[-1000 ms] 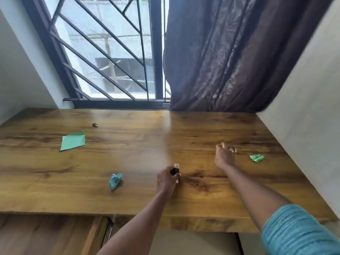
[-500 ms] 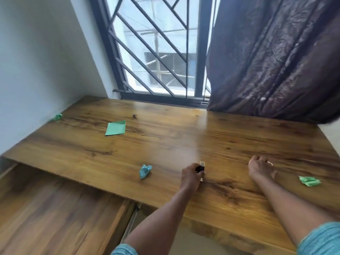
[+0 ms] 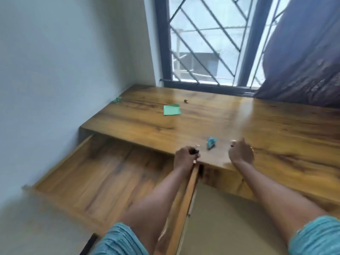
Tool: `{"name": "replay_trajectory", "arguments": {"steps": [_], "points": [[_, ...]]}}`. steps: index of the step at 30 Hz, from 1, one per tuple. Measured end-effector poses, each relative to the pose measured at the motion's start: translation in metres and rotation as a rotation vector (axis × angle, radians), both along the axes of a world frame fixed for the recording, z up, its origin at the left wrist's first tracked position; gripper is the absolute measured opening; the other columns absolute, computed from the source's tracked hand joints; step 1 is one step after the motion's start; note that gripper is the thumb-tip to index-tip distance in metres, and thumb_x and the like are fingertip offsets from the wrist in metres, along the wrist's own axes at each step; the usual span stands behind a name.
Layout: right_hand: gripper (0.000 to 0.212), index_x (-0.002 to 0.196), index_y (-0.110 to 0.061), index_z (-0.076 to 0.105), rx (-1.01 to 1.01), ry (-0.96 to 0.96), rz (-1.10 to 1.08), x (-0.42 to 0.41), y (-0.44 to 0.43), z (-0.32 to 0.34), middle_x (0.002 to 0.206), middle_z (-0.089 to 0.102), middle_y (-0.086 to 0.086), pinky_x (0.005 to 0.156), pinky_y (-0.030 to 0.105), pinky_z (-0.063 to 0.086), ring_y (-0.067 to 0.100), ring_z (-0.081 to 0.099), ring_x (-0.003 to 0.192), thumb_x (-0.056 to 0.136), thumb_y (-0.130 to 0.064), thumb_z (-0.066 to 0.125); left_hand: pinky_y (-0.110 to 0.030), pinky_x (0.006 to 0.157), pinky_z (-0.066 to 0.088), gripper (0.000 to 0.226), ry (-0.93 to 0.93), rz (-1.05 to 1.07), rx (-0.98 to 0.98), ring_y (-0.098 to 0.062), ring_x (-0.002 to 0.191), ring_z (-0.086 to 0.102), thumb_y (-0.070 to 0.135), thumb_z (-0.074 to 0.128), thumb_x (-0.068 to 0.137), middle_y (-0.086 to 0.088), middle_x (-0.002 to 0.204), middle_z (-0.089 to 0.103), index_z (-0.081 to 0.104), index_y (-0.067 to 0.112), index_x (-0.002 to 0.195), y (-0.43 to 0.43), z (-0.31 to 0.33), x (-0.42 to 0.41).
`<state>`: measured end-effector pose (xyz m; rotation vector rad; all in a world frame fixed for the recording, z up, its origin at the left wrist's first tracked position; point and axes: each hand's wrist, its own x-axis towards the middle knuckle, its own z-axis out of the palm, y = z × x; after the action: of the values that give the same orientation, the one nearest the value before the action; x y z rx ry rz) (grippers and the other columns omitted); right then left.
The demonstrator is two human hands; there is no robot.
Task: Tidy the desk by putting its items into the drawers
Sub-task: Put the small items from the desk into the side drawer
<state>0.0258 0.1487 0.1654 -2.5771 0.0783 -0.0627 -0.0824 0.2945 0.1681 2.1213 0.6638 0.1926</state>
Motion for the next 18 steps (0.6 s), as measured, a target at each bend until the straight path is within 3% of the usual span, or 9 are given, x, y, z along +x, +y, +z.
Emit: {"name": "replay_trajectory", "arguments": {"steps": [2,4,8,11,15,18], "points": [[0.026,0.114,-0.005,0.054,0.128,-0.022,0.048,-0.045,0.047,0.003,0.113,0.061,0.024,0.085,0.040,0.048,0.039,0.058,0.106,0.090,-0.012,0.047,-0.022,0.085,0.048,0.036,0.035,0.047,0.022,-0.021,0.110,0.064,0.023,0.071,0.082,-0.008,0.115,0.070,0.067,0.012,0.116,0.039,0.000,-0.039],[0.027,0.114,-0.013,0.057,0.243,0.012,0.145,-0.085,0.087,0.004,0.108,0.065,0.021,0.083,0.038,0.050,0.036,0.062,0.100,0.088,-0.012,0.049,-0.012,0.072,0.044,0.037,0.078,0.077,0.038,-0.022,0.107,0.065,0.023,0.071,0.082,-0.007,0.113,0.070,0.067,0.011,0.116,0.075,-0.003,-0.074],[0.032,0.117,-0.022,0.060,0.208,0.180,0.366,-0.155,0.143,-0.011,0.109,0.067,0.013,0.081,0.031,0.049,0.030,0.062,0.102,0.086,-0.014,0.057,-0.029,0.082,0.048,0.036,0.256,0.089,0.086,-0.025,0.103,0.065,0.029,0.075,0.078,-0.012,0.110,0.070,0.070,0.009,0.108,0.132,-0.029,-0.133],[0.034,0.115,-0.019,0.062,0.262,0.378,0.427,-0.193,0.171,-0.035,0.111,0.066,0.009,0.076,0.025,0.046,0.023,0.061,0.095,0.083,-0.011,0.066,-0.030,0.081,0.051,0.034,0.370,0.099,0.057,-0.025,0.098,0.068,0.025,0.078,0.075,-0.014,0.104,0.072,0.071,0.006,0.102,0.160,-0.056,-0.167],[0.029,0.107,-0.010,0.062,0.264,0.554,0.456,-0.224,0.191,-0.067,0.099,0.065,0.010,0.083,0.039,0.055,0.025,0.064,0.091,0.080,0.000,0.067,-0.034,0.084,0.058,0.036,0.448,0.101,-0.002,-0.024,0.092,0.071,0.023,0.080,0.074,-0.014,0.101,0.074,0.070,0.007,0.105,0.179,-0.081,-0.192],[0.032,0.111,-0.006,0.061,0.257,0.613,0.473,-0.232,0.202,-0.080,0.092,0.062,0.012,0.078,0.043,0.058,0.030,0.067,0.088,0.081,0.003,0.065,-0.030,0.080,0.059,0.038,0.455,0.124,-0.046,-0.022,0.088,0.071,0.015,0.080,0.074,-0.015,0.101,0.073,0.069,0.004,0.109,0.184,-0.084,-0.200]]}}
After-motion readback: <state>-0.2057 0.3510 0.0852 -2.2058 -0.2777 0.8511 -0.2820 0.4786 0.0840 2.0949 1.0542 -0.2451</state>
